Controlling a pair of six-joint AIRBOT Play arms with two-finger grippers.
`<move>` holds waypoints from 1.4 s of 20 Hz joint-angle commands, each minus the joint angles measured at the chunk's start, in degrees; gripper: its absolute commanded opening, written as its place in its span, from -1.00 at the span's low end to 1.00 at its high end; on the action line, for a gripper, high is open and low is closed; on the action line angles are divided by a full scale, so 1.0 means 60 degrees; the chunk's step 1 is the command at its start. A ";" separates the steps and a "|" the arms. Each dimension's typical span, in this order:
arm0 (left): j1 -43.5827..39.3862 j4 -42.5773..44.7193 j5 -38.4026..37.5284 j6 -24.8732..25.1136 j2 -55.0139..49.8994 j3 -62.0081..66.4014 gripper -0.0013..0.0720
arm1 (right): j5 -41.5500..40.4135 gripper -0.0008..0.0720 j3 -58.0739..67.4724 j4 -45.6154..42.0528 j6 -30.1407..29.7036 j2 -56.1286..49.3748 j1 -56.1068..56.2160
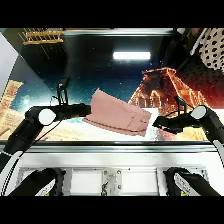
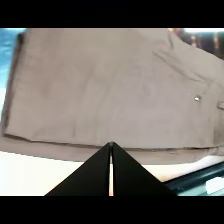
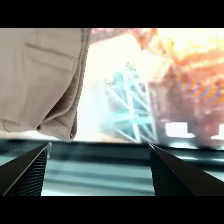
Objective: Fold the clothes and pants, and hang the long-sleeved shirts on hangers.
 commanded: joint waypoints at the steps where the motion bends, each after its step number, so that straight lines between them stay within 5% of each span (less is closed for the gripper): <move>1: -0.0801 0.0000 0.0208 -0.0055 -0.0084 0.0025 -0.95 | -0.1392 0.88 -0.1242 0.2987 -0.1752 -0.0998 -0.1311; 5: -0.1530 0.0000 0.0222 -0.0157 -0.0474 0.0025 -0.95 | -0.1814 0.87 -0.1297 0.5727 -0.4022 -0.2284 -0.1158; 13: -0.1577 0.0000 0.0219 -0.0240 -0.0488 0.0029 -0.95 | -0.2554 0.79 -0.1118 0.6754 -0.4200 -0.3333 0.0663; 15: -0.1577 0.0000 0.0219 -0.0350 -0.0488 0.0029 -0.95 | -0.2881 -0.21 -0.1111 0.7424 -0.4466 -0.3337 0.1162; 18: -0.1577 0.0000 0.0215 -0.0375 -0.0488 0.0029 -0.95 | -0.2896 -0.95 -0.0965 0.7989 -0.5377 -0.3315 0.1468; 20: -0.1577 0.0000 0.0219 -0.0372 -0.0488 0.0029 -0.95 | -0.2918 -0.95 -0.0481 0.7446 -0.5115 -0.3067 0.1228; 25: -0.1577 0.0000 0.0208 -0.0372 -0.0488 0.0029 -0.95 | -0.2914 -0.95 0.2109 0.3555 -0.2240 -0.2135 -0.1836; 28: -0.1577 0.0000 0.0208 -0.0372 -0.0488 0.0025 -0.95 | -0.3013 -0.96 0.3111 0.3340 -0.2000 -0.1894 -0.4375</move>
